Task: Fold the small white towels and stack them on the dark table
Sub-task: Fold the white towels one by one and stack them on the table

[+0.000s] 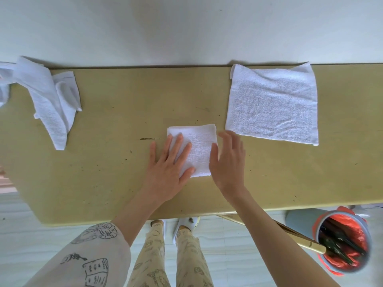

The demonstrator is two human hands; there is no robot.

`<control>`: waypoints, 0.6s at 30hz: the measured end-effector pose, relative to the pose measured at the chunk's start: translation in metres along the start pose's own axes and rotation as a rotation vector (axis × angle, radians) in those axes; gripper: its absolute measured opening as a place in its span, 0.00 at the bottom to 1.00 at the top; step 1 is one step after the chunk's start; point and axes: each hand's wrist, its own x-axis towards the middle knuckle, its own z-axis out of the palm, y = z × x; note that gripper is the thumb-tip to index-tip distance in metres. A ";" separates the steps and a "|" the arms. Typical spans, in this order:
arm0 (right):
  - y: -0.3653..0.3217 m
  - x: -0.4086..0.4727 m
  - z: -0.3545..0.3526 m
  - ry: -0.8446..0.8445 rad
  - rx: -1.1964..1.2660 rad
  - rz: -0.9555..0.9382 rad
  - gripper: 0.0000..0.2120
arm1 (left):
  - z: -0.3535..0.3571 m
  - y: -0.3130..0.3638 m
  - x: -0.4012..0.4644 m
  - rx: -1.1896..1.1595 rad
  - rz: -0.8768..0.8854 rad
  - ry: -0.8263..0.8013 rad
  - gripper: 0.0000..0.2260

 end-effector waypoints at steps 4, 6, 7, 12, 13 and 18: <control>0.012 -0.002 0.024 -0.223 -0.184 -0.233 0.25 | 0.003 -0.005 0.001 -0.026 0.021 -0.004 0.29; 0.024 0.000 0.031 -0.253 -0.271 -0.223 0.27 | 0.003 -0.007 0.001 -0.030 0.025 -0.012 0.30; 0.028 0.000 0.033 -0.248 -0.318 -0.227 0.27 | 0.003 -0.008 0.002 -0.029 0.029 -0.015 0.30; 0.025 0.001 0.030 -0.304 -0.380 -0.211 0.28 | 0.002 -0.010 0.002 -0.045 0.038 -0.041 0.31; 0.024 0.001 0.027 -0.315 -0.360 -0.219 0.29 | 0.001 -0.011 0.002 -0.051 0.048 -0.056 0.31; 0.006 -0.014 0.005 -0.155 0.203 0.095 0.23 | -0.006 -0.015 -0.015 -0.104 0.059 -0.076 0.25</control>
